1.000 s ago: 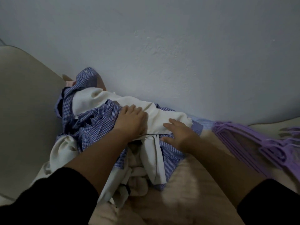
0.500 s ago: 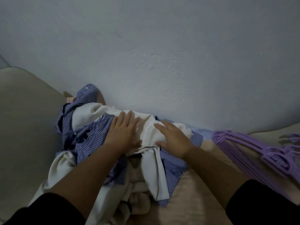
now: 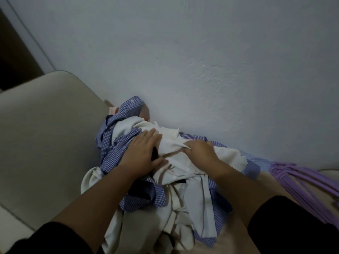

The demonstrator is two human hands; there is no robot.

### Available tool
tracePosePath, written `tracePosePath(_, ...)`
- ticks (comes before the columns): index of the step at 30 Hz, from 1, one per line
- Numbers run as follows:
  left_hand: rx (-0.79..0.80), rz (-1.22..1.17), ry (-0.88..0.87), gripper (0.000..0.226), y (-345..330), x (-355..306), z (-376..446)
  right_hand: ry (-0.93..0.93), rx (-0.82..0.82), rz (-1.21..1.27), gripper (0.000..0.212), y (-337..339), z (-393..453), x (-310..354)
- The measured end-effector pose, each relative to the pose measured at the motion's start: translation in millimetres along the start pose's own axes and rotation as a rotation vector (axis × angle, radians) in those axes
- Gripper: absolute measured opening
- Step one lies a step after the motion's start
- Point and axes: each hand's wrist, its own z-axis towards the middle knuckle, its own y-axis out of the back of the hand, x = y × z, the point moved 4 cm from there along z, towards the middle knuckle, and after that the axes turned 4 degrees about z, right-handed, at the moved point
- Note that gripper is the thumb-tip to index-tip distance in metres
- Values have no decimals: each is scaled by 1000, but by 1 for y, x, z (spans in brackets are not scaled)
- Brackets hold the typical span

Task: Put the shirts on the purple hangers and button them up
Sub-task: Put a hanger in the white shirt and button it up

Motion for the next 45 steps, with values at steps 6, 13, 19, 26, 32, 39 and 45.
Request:
tracePosePath(6, -91, -163, 5, 63, 25, -24, 12, -41, -145, 404, 23, 49, -37, -35)
tracePosePath(13, 44, -108, -37, 29, 41, -82, 24, -96, -199, 404, 22, 115, -98, -77)
tracePosePath(19, 123, -619, -18, 18, 76, -136, 23, -95, 28, 490, 64, 130, -128, -55)
tracePosePath(26, 140, -896, -17, 21, 112, -169, 6, -90, -224, 609, 28, 155, -146, -42)
tracePosePath(32, 402, -195, -32, 39, 58, -144, -19, -177, -137, 456, 12, 178, -192, -92)
tracePosePath(39, 429, -279, 49, 61, 23, -136, -40, -327, 256, 113, 19, 130, -227, -137)
tracePosePath(45, 326, -272, 43, 51, 14, -136, -41, -254, 101, 286, 23, 95, -195, -112)
